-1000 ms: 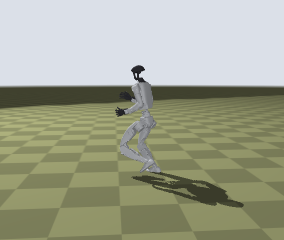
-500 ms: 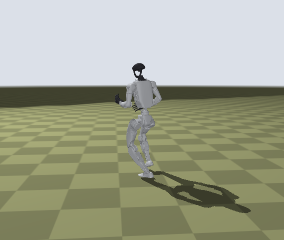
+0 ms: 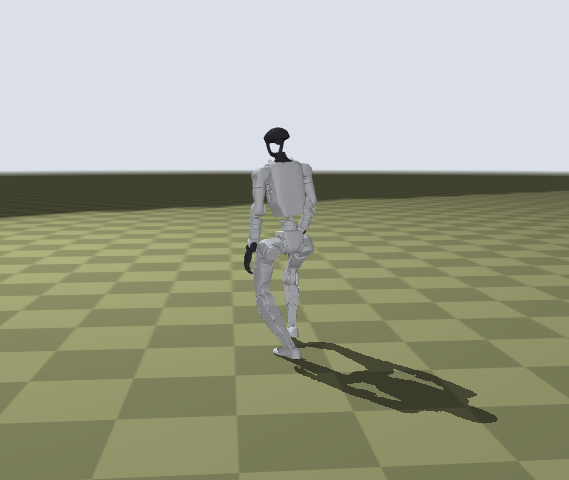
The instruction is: Run
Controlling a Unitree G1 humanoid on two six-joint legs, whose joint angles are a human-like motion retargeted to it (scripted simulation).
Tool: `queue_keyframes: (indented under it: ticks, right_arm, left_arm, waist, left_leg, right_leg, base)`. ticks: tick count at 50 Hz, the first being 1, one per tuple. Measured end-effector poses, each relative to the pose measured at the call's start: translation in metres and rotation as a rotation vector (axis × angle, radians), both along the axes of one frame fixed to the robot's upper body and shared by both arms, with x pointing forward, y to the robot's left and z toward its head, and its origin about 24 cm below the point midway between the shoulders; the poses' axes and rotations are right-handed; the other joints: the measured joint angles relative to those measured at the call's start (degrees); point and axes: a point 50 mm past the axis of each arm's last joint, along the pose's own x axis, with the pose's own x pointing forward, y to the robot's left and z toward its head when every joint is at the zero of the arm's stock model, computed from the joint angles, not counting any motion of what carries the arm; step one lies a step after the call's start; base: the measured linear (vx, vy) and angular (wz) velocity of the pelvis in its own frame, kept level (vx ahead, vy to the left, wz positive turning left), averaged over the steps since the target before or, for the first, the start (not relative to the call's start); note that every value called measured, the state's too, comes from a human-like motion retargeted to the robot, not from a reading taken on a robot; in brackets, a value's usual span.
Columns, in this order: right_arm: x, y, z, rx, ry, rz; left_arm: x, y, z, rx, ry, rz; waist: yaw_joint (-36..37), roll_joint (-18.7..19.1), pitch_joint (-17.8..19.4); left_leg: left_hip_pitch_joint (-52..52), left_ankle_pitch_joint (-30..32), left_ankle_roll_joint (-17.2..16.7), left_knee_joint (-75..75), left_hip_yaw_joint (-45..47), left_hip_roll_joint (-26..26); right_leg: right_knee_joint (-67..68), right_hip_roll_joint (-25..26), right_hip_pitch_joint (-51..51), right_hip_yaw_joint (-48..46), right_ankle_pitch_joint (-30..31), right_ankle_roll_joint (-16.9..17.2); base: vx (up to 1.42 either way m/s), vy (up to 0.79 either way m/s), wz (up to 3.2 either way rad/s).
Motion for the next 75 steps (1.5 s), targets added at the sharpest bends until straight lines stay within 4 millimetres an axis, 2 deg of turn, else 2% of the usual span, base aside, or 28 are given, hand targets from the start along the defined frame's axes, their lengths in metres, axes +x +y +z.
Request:
queue_keyframes:
  ticks: [5, 13, 17, 22, 28, 32, 35, 38, 42, 45, 47, 48, 50, 52, 55, 58, 60, 63, 65, 67, 68, 70, 72, 73, 75]
  right_arm:
    - [-0.004, -0.003, -0.003, -0.013, 0.009, -0.021]
    - [-0.008, -0.006, -0.005, -0.016, 0.009, -0.058]
    - [-0.006, -0.007, -0.004, -0.031, -0.001, -0.045]
    - [0.013, 0.001, 0.008, -0.028, -0.081, 0.006]
    - [0.045, 0.018, 0.049, 0.073, -0.333, 0.061]
    - [0.058, 0.030, 0.085, 0.191, -0.504, 0.095]
    - [0.068, 0.033, 0.114, 0.268, -0.623, 0.110]
    - [0.081, 0.032, 0.149, 0.319, -0.768, 0.108]
    - [0.101, 0.025, 0.199, 0.284, -0.988, 0.123]
    - [0.116, 0.015, 0.230, 0.194, -1.132, 0.107]
    - [0.125, 0.006, 0.238, 0.134, -1.182, 0.065]
    - [0.128, 0.001, 0.239, 0.113, -1.194, 0.032]
    - [0.128, -0.003, 0.230, 0.099, -1.172, -0.016]
    - [0.117, 0.000, 0.208, 0.122, -1.092, -0.009]
    - [0.089, 0.009, 0.171, 0.193, -0.924, 0.058]
    - [0.052, 0.013, 0.140, 0.276, -0.748, 0.111]
    - [0.027, 0.011, 0.125, 0.325, -0.649, 0.107]
    - [-0.004, 0.000, 0.114, 0.367, -0.546, 0.047]
    - [-0.017, -0.008, 0.111, 0.365, -0.521, 0.004]
    - [-0.023, -0.011, 0.110, 0.346, -0.523, -0.025]
    - [-0.023, -0.011, 0.109, 0.336, -0.529, -0.034]
    - [-0.015, -0.007, 0.111, 0.308, -0.562, -0.041]
    - [0.011, 0.000, 0.119, 0.284, -0.643, -0.047]
    - [0.026, 0.004, 0.128, 0.289, -0.700, -0.052]
    - [0.057, 0.012, 0.158, 0.335, -0.852, -0.068]
  left_arm:
    - [0.038, -0.003, 0.015, 0.021, -0.155, -0.045]
    - [0.103, -0.016, 0.055, 0.026, -0.442, -0.141]
    - [0.122, -0.019, 0.070, 0.037, -0.512, -0.196]
    - [0.133, -0.014, 0.077, 0.063, -0.531, -0.211]
    - [0.134, -0.015, 0.087, 0.060, -0.627, -0.206]
    - [0.119, -0.026, 0.089, -0.006, -0.689, -0.218]
    - [0.102, -0.034, 0.092, -0.080, -0.723, -0.205]
    - [0.086, -0.037, 0.098, -0.144, -0.756, -0.195]
    - [0.072, -0.038, 0.109, -0.213, -0.799, -0.211]
    - [0.070, -0.040, 0.122, -0.260, -0.839, -0.255]
    - [0.076, -0.046, 0.133, -0.286, -0.894, -0.297]
    - [0.083, -0.051, 0.143, -0.302, -0.945, -0.318]
    - [0.100, -0.066, 0.170, -0.348, -1.083, -0.345]
    - [0.118, -0.083, 0.209, -0.402, -1.268, -0.354]
    - [0.133, -0.099, 0.278, -0.481, -1.578, -0.356]
    - [0.133, -0.108, 0.339, -0.552, -1.848, -0.404]
    - [0.128, -0.115, 0.365, -0.591, -1.966, -0.462]
    - [0.127, -0.120, 0.377, -0.592, -2.018, -0.562]
    - [0.131, -0.119, 0.374, -0.563, -1.994, -0.593]
    - [0.142, -0.114, 0.352, -0.509, -1.885, -0.566]
    - [0.147, -0.110, 0.334, -0.477, -1.800, -0.537]
    - [0.155, -0.100, 0.285, -0.395, -1.580, -0.455]
    - [0.156, -0.086, 0.223, -0.299, -1.319, -0.357]
    - [0.149, -0.080, 0.194, -0.267, -1.196, -0.310]
    - [0.126, -0.067, 0.151, -0.251, -1.007, -0.241]
  waist:
    - [-0.1, 0.3, 0.5]
    - [-0.9, 0.5, 1.1]
    - [-1.0, 0.5, 1.2]
    - [-0.7, 1.3, 1.9]
    - [-1.3, 2.2, 0.5]
    - [-0.5, 0.9, -0.2]
    - [1.1, -1.5, -0.3]
    - [3.6, -4.1, -0.4]
    - [7.6, -6.3, 0.2]
    - [10.1, -6.7, 1.5]
    - [11.0, -6.9, 2.2]
    - [11.5, -7.1, 2.7]
    - [11.3, -7.5, 3.2]
    - [9.1, -7.1, 2.5]
    - [3.2, -5.0, 0.4]
    - [-3.1, -1.4, -1.8]
    - [-6.0, 1.4, -2.8]
    - [-7.0, 6.2, -4.2]
    - [-6.5, 8.6, -4.9]
    - [-6.0, 9.1, -4.7]
    - [-5.5, 9.1, -4.5]
    - [-4.2, 8.3, -3.5]
    - [-2.5, 6.9, -1.5]
    - [-1.2, 6.1, -0.7]
    - [1.7, 4.5, 0.3]
  left_leg:
    - [-0.9, 0.1, -0.3, 0.5, 0.5, 0.1]
    - [-4.1, -1.3, -1.4, 4.5, 0.0, 1.1]
    - [-6.2, -2.5, -2.1, 9.5, -0.6, 2.8]
    - [-8.3, -0.9, -3.7, 17.9, -1.2, 7.1]
    - [-12.9, 11.9, -8.4, 20.9, -1.8, 12.3]
    - [-16.1, 19.6, -11.3, 19.9, -1.6, 11.8]
    - [-19.0, 21.6, -11.6, 19.4, -1.0, 8.8]
    - [-23.7, 21.4, -9.9, 20.4, 0.0, 5.6]
    - [-31.6, 16.6, -5.7, 21.9, 0.9, 1.9]
    - [-36.2, 11.1, -1.8, 23.6, 0.9, -1.1]
    - [-37.8, 7.6, 0.5, 25.1, 1.1, -3.1]
    - [-37.9, 6.3, 1.4, 25.2, 1.3, -4.1]
    - [-36.4, 5.9, 1.6, 23.0, 1.8, -5.9]
    - [-32.3, 8.0, -0.4, 17.9, 1.3, -7.3]
    - [-23.3, 13.9, -4.9, 8.7, 0.2, -7.3]
    - [-15.2, 21.3, -10.5, 3.9, -1.4, -5.5]
    - [-10.6, 25.6, -14.0, 4.5, -2.2, -2.9]
    - [-4.5, 29.7, -17.3, 8.2, -2.5, 3.4]
    - [-1.6, 30.0, -18.1, 11.7, -2.4, 7.1]
    - [0.6, 27.1, -17.4, 16.9, -2.4, 8.5]
    - [1.1, 24.8, -16.6, 20.2, -2.3, 9.0]
    - [1.3, 20.6, -14.7, 27.0, -2.3, 9.7]
    - [-0.9, 17.3, -11.8, 33.3, -1.6, 10.8]
    - [-3.0, 15.7, -10.0, 35.7, -1.1, 11.7]
    - [-8.7, 13.1, -7.1, 37.6, -0.1, 12.7]
  right_leg:
    - [1.4, -1.7, -0.8, -1.1, -1.0, -1.5]
    - [4.5, -0.3, -2.4, -2.6, -9.3, -4.5]
    - [3.8, 2.7, -3.0, -3.4, -12.6, -5.8]
    - [1.7, 8.7, -3.6, -3.8, -14.6, -7.2]
    - [-4.4, 14.7, -2.3, -2.9, -14.0, -5.5]
    - [2.2, 13.1, 4.0, -1.5, -16.4, -6.3]
    - [10.6, 10.2, 11.5, 0.6, -17.3, -6.3]
    - [16.2, 7.8, 19.4, 3.0, -15.6, -4.5]
    - [15.5, 7.5, 27.8, 6.0, -15.8, -1.5]
    - [12.9, 8.7, 32.2, 8.5, -19.3, 0.2]
    - [13.9, 8.5, 33.2, 9.9, -20.8, 0.8]
    - [15.3, 8.1, 33.0, 10.7, -20.3, 1.2]
    - [19.1, 6.5, 30.7, 12.0, -15.1, 2.1]
    - [23.5, 4.2, 26.2, 12.1, -10.8, 1.2]
    - [26.7, 2.2, 17.5, 10.9, -10.7, -1.4]
    - [20.4, 4.0, 9.0, 8.1, -14.6, -2.5]
    - [11.1, 7.0, 4.4, 5.6, -15.9, -2.2]
    - [-7.1, 14.1, 0.7, 0.9, -14.5, -0.3]
    - [-15.0, 18.2, 0.3, -1.3, -14.3, 0.1]
    - [-12.3, 19.7, 0.0, -1.8, -16.9, -1.4]
    - [-8.4, 20.1, -0.2, -1.7, -18.7, -2.8]
    - [-0.2, 20.8, 0.7, -0.7, -24.0, -6.1]
    - [4.8, 20.7, 4.0, 0.8, -30.1, -8.6]
    - [6.0, 20.6, 5.9, 1.6, -32.3, -9.2]
    - [5.5, 20.3, 10.7, 3.4, -34.0, -8.9]
  base:
    - [0.01, -0.01, -0.26]
    - [0.04, -0.06, -0.34]
    - [0.05, -0.09, -0.48]
    - [0.01, -0.07, -0.64]
    - [-0.06, -0.03, -0.68]
    - [-0.10, 0.00, -0.55]
    - [-0.12, 0.02, -0.34]
    - [-0.13, 0.02, -0.25]
    - [-0.11, 0.02, -0.20]
    - [-0.07, 0.02, -0.14]
    - [0.00, 0.00, 0.00]
    - [0.00, 0.00, 0.00]
    - [0.00, 0.00, 0.00]
    - [0.00, 0.00, 0.00]
    - [0.00, -0.01, 0.07]
    - [0.02, -0.05, 0.17]
    - [0.01, -0.06, -0.16]
    - [-0.02, -0.06, -0.53]
    - [-0.04, -0.06, -0.54]
    - [-0.05, -0.05, -0.26]
    - [0.00, 0.00, 0.00]
    - [0.00, 0.00, 0.00]
    - [0.00, 0.00, 0.00]
    - [0.00, 0.00, 0.00]
    - [0.00, 0.00, 0.00]
